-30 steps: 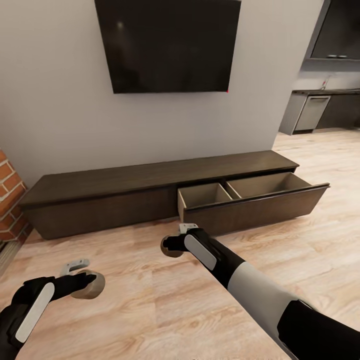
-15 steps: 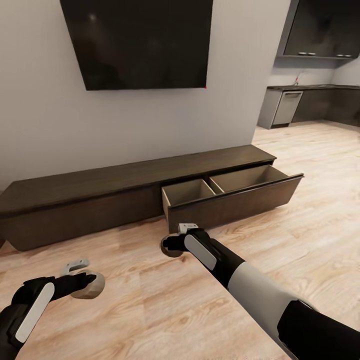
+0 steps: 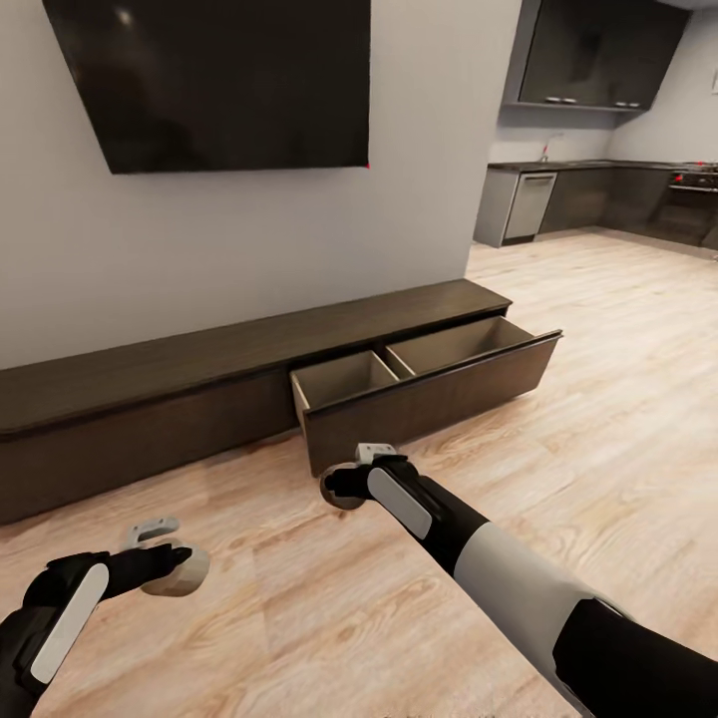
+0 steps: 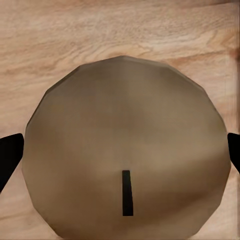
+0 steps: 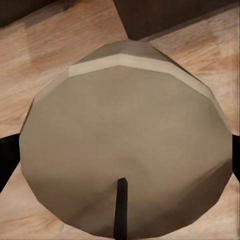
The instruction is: Place each of the two pumpkins and all three candles from the living room inside a cabinet in the living room (use any cabinet), then make sure every cabinet is closed, and position the cauldron so it is next to a table in the living room.
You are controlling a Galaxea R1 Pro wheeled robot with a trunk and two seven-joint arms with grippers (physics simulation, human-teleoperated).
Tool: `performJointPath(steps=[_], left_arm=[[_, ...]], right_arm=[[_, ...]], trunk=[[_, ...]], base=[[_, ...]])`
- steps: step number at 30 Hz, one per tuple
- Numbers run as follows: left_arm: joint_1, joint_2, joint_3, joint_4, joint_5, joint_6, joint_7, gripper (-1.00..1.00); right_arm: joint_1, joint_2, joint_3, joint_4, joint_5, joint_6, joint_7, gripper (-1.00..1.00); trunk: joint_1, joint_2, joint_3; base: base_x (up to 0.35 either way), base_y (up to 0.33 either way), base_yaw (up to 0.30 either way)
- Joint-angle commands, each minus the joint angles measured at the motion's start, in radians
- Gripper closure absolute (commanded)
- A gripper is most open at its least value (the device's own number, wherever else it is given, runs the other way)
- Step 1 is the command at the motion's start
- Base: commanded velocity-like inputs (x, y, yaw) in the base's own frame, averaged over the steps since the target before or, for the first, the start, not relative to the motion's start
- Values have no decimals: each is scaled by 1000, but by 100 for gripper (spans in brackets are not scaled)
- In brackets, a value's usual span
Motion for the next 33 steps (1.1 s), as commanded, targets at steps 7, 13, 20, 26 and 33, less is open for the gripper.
performJointPath(steps=[7,13,20,26,33], left_arm=[[0,0,0,-1,8,4,6,100],[0,0,1,-1,8,4,6,100],[0,0,0,-1,8,4,6,100],[0,0,0,-1,10,4,6,100],[0,0,0,-1,10,4,6,100]], right_arm=[[-1,0,2,-1,-10,-2,-9,100],[-1,0,2,-1,-10,-2,-9,100],[-1,0,2,-1,-10,-2,-9,100],[-1,0,2,-1,-10,-2,-9,100],[-1,0,2,-1,-10,-2,-9,100]], trunk=[[0,0,-9],[0,0,-16],[0,0,-24],[0,0,-31],[0,0,-40]], base=[[0,0,-219],[0,0,-218],[0,0,-217],[0,0,-216],[0,0,-215]])
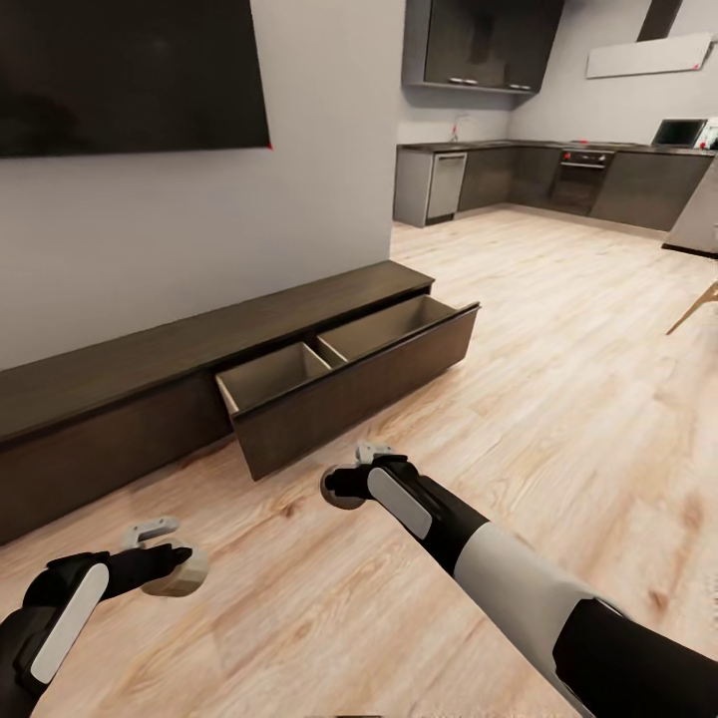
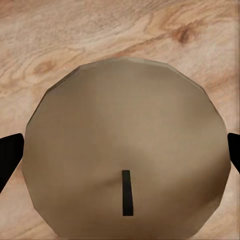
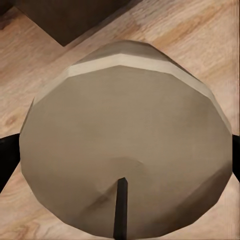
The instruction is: Place each of the two pumpkins and all three candles from the living room inside a cabinet in the living room (use any cabinet), then make sure every cabinet is closed, and position the cauldron so it is next to a table in the living room.
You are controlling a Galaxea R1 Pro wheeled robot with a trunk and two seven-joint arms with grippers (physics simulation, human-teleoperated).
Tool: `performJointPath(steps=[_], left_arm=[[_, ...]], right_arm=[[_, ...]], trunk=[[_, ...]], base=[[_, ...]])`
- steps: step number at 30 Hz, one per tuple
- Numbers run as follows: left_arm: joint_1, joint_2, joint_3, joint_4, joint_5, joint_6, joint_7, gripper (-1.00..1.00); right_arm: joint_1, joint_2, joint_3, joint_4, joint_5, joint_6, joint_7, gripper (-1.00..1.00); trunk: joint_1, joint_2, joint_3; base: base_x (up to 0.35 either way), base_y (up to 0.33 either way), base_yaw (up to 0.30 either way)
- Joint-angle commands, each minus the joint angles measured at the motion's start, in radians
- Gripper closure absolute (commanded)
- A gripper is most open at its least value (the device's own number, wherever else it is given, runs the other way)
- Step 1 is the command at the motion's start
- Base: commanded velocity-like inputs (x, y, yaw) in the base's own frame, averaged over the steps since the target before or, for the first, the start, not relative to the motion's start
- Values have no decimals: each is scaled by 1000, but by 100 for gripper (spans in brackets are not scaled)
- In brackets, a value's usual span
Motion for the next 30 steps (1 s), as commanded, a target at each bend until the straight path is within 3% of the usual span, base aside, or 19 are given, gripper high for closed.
performJointPath(steps=[1,30], left_arm=[[0,0,1,-2,8,4,6,100],[0,0,1,-2,8,4,6,100]], right_arm=[[-1,0,3,-1,-10,-1,-9,100],[-1,0,3,-1,-13,-14,-9,100]], trunk=[[0,0,-2],[0,0,-37]], base=[[0,0,-215],[0,0,-212]])
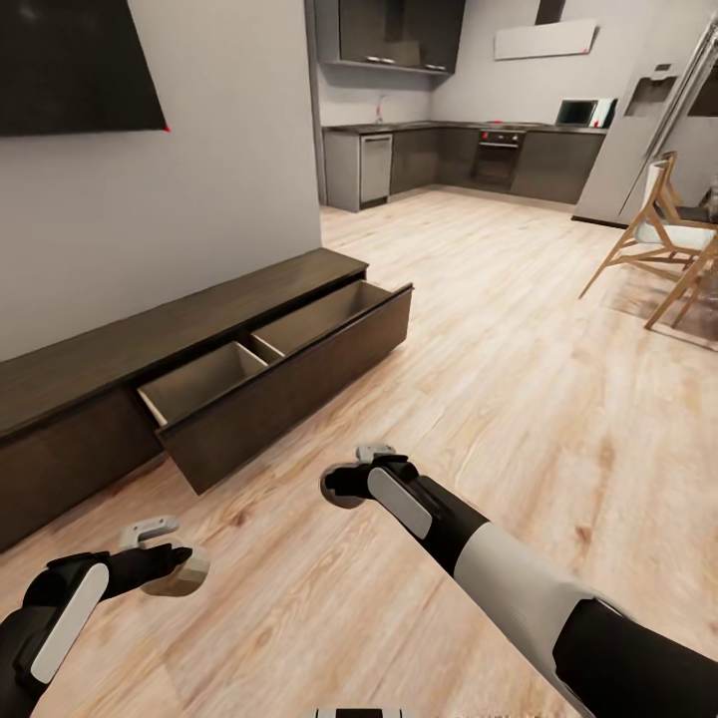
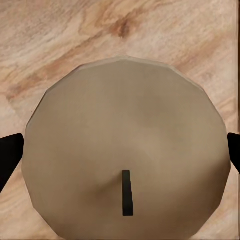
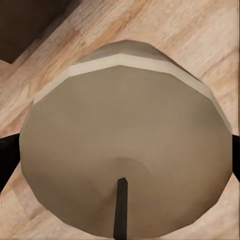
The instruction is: Place each of the two pumpkins and all three candles from the living room inside a cabinet in the living room (use any cabinet), then make sure every cabinet is closed, and position the cauldron so it is next to a table in the living room.
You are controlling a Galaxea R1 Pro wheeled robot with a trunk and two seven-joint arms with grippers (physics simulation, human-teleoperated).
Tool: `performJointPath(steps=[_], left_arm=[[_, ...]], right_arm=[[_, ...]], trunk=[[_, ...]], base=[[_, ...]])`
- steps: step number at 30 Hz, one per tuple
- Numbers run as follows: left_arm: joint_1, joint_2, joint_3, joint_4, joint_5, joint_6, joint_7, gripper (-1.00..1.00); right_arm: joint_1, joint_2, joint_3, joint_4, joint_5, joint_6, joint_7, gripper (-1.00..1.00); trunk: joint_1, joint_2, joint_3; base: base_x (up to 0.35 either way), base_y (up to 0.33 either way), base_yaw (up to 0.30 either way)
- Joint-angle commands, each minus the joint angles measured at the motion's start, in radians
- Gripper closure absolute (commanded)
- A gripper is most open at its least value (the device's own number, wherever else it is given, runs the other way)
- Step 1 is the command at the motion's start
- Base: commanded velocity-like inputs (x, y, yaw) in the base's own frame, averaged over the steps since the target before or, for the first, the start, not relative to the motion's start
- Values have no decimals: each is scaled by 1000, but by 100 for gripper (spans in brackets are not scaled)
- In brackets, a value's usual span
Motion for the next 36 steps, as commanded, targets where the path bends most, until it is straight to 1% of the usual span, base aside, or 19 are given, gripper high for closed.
performJointPath(steps=[1,4,10,36], left_arm=[[0,0,0,-1,8,4,6,100],[0,0,1,-1,8,4,6,100],[0,0,0,-1,8,4,6,100],[0,-1,0,0,8,4,6,100]], right_arm=[[-1,0,4,-1,-18,-5,-9,100],[-1,0,4,-1,-29,-8,-9,100],[-1,0,4,-1,-34,-14,-9,100],[-1,0,4,-1,-35,-23,-10,100]], trunk=[[0,0,-2],[0,0,-6],[0,0,-13],[0,0,-46]], base=[[0,0,-206],[0,0,-205],[0,0,-205],[0,0,-197]])
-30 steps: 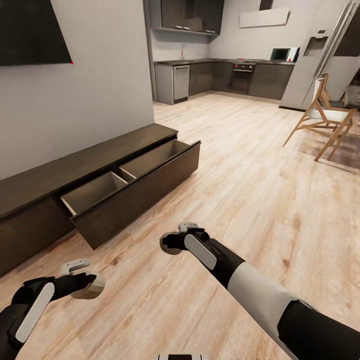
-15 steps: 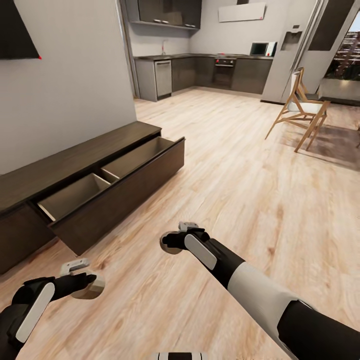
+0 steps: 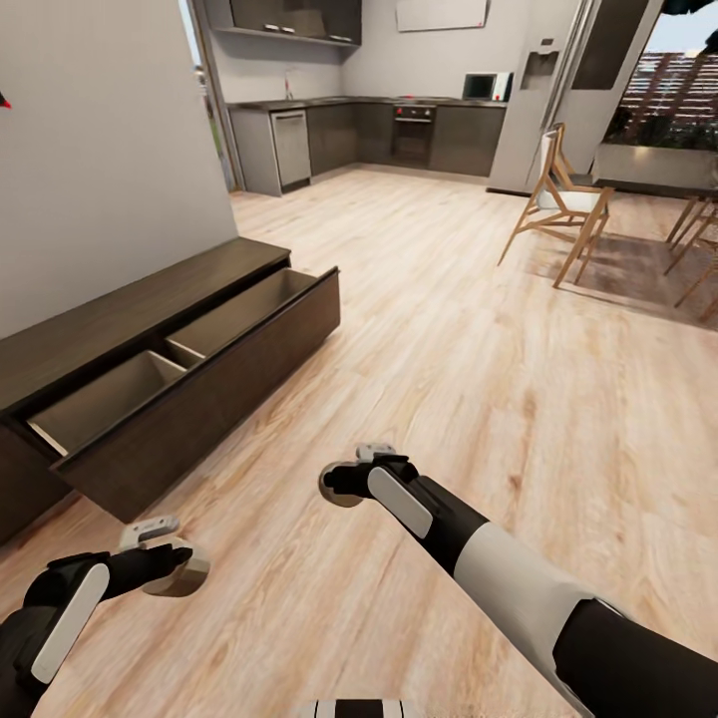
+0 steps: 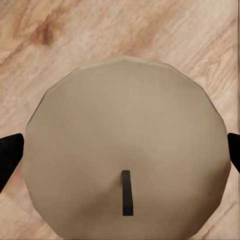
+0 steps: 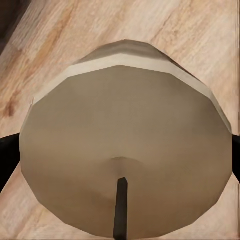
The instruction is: Place each of the two pumpkins and all three candles from the living room inside a cabinet in the living room (use any cabinet), then make sure every cabinet is closed, and position the cauldron so it is next to a table in the living room.
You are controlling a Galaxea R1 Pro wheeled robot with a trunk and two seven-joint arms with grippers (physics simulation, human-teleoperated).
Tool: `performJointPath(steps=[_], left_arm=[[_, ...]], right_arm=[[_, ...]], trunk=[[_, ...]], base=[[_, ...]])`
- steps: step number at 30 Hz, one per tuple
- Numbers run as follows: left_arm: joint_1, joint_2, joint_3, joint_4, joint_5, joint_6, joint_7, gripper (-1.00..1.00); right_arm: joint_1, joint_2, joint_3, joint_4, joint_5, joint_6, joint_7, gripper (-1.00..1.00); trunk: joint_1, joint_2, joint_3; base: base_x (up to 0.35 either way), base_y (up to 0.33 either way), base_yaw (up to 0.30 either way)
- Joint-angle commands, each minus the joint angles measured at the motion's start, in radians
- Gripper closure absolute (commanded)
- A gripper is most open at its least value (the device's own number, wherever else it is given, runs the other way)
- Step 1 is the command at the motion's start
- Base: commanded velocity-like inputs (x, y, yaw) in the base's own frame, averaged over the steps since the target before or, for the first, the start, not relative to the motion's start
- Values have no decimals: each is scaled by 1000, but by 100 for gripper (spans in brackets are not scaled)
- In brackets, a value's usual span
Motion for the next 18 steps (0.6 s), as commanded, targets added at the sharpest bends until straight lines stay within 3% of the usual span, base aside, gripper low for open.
performJointPath(steps=[1,9,18], left_arm=[[0,0,0,-1,8,4,6,100],[0,0,1,-1,8,4,6,100],[0,0,0,-1,8,4,6,100]], right_arm=[[-1,0,4,-1,-10,-1,-8,100],[11,0,5,-1,-9,-2,-8,100],[12,0,5,-1,-11,-2,-8,100]], trunk=[[0,0,-2],[0,0,-6],[0,0,-6]], base=[[0,0,-140],[0,0,-79],[0,0,-273]])
